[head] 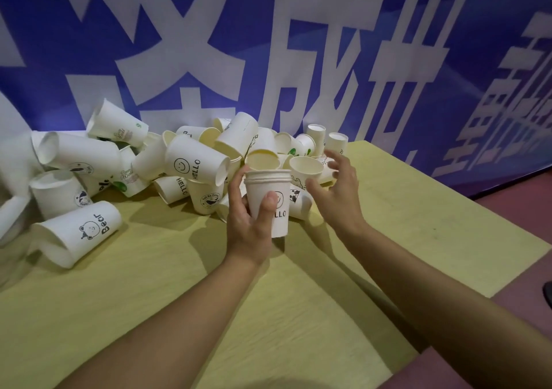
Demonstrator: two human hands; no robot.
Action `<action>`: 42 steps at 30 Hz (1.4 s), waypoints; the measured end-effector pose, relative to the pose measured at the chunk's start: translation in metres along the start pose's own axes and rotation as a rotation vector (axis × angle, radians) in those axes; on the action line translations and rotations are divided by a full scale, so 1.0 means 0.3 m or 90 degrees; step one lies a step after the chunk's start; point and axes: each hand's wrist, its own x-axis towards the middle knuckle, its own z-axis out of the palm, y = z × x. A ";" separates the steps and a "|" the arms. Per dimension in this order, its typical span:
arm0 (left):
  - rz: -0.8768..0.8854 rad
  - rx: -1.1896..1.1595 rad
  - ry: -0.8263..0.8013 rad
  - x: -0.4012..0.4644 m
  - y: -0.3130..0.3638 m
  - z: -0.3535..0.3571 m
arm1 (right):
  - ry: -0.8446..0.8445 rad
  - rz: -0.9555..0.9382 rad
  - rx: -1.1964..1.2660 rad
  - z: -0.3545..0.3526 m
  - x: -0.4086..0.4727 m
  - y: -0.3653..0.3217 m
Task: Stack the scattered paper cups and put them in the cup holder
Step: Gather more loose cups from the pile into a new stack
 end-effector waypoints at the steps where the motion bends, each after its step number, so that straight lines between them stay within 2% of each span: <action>1: -0.001 -0.006 0.014 0.007 -0.006 -0.003 | -0.013 0.050 -0.028 0.016 0.032 0.021; 4: -0.008 -0.012 0.028 0.013 -0.010 -0.006 | -0.054 0.155 -0.022 0.058 0.114 0.069; 7: -0.008 -0.006 0.007 0.008 -0.008 0.000 | -0.105 0.183 0.067 0.073 0.136 0.070; 11: -0.006 0.005 -0.015 0.006 0.001 0.006 | -0.100 0.141 0.133 0.068 0.128 0.069; 15: -0.004 0.045 -0.038 0.001 0.007 0.004 | 0.017 0.064 0.218 0.015 0.123 0.025; 17: -0.004 0.074 -0.073 -0.005 0.002 0.005 | 0.038 0.028 0.265 -0.024 0.128 -0.021; 22: 0.027 0.142 -0.171 -0.026 0.005 0.016 | -0.036 -0.001 0.301 -0.065 0.076 -0.113; 28: 0.034 0.123 -0.156 -0.032 0.018 0.016 | -0.180 -0.036 0.220 -0.034 -0.057 -0.112; 34: 0.058 0.072 -0.066 -0.016 0.001 0.011 | -0.226 0.001 0.223 -0.017 -0.038 -0.049; 36: 0.046 0.060 -0.057 -0.010 0.000 0.013 | -0.181 -0.052 0.181 -0.024 0.014 -0.044; 39: 0.018 0.039 -0.038 0.002 -0.003 0.015 | -0.070 -0.138 -0.010 -0.031 0.151 -0.012; 42: 0.003 0.031 -0.021 0.011 -0.010 0.008 | -0.132 -0.152 -0.292 -0.026 0.295 0.052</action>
